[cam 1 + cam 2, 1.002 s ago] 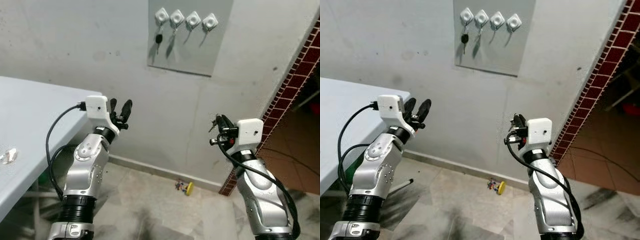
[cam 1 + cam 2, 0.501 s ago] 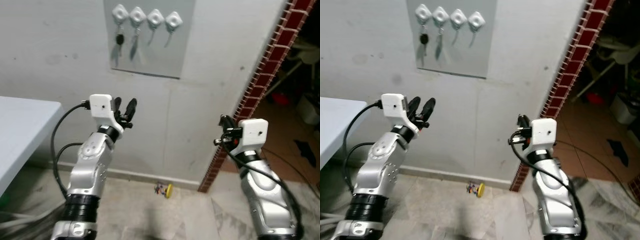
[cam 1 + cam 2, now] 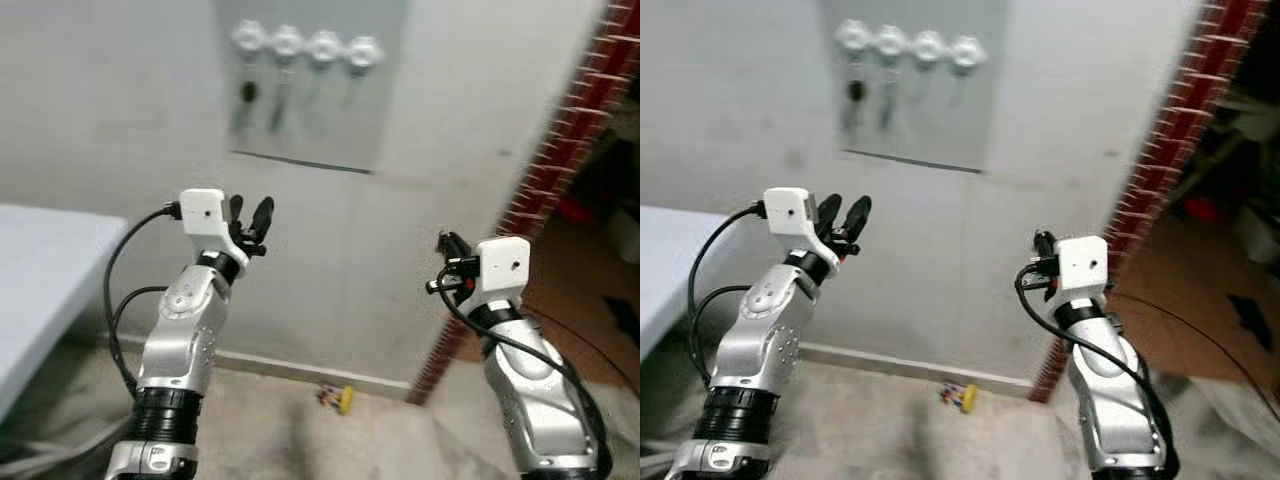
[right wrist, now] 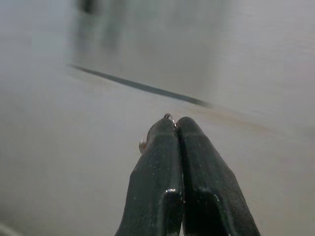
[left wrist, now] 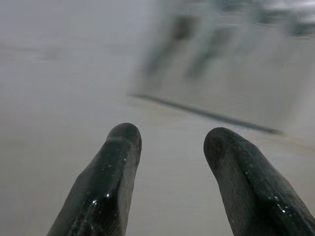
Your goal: Hang keys on a hook
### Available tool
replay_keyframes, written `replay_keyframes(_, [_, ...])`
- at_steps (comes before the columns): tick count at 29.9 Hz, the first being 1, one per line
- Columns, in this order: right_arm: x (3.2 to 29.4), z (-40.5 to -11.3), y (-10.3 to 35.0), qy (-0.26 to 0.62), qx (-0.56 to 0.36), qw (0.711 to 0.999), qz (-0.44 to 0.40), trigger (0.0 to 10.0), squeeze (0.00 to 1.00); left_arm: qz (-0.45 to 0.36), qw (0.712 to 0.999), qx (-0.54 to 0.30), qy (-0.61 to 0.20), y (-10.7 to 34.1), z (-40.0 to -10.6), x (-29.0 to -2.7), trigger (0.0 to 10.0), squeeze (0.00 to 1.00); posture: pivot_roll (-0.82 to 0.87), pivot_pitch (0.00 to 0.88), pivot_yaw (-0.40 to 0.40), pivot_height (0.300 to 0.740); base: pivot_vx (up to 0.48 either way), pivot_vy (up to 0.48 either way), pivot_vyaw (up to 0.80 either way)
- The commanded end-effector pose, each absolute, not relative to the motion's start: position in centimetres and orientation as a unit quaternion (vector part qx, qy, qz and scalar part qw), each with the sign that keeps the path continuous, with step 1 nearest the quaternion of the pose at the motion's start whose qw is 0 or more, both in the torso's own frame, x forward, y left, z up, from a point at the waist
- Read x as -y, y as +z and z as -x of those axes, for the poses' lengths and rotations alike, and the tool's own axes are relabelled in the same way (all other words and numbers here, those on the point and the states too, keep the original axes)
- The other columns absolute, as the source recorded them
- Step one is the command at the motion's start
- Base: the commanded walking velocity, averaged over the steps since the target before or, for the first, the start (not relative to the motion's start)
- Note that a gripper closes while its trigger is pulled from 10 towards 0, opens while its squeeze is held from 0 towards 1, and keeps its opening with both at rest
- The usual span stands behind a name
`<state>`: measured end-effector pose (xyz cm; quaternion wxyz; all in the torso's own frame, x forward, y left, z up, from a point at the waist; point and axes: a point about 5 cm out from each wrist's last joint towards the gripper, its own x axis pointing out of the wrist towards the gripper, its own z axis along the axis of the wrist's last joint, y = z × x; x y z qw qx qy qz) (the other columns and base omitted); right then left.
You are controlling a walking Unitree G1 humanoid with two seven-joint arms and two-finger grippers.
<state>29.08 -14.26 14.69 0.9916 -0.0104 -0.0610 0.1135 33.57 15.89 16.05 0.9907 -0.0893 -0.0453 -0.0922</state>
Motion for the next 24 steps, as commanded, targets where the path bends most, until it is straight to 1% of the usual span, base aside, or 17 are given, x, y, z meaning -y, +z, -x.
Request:
replay_keyframes(1, [15.86, -29.07, 15.17, 0.092, 0.069, 0.993, 0.025, 10.0, 0.00, 0.093, 0.988, 0.049, -0.115, 16.48, -33.73, -14.43, 10.0, 0.00, -0.12, 0.000, -0.082, 0.724, 0.296, 0.300, 0.00])
replay_keyframes(9, [15.78, -29.01, 15.18, 0.092, 0.070, 0.993, 0.022, 10.0, 0.00, 0.089, 0.988, 0.049, -0.116, 16.54, -33.76, -14.43, 10.0, 0.00, -0.12, 0.000, -0.080, 0.724, 0.299, 0.297, 0.00])
replay_keyframes(19, [15.68, -28.98, 15.21, 0.094, 0.071, 0.993, 0.017, 10.0, 0.00, 0.069, 0.989, 0.050, -0.123, 16.63, -33.70, -14.21, 10.0, 0.00, -0.12, 0.000, -0.078, 0.724, 0.361, 0.000, 0.00])
replay_keyframes(24, [15.61, -29.01, 15.16, 0.095, 0.070, 0.993, 0.018, 10.0, 0.00, 0.057, 0.989, 0.047, -0.126, 16.51, -33.68, -14.10, 10.0, 0.00, -0.11, 0.000, -0.079, 0.724, 0.451, 0.000, 0.00])
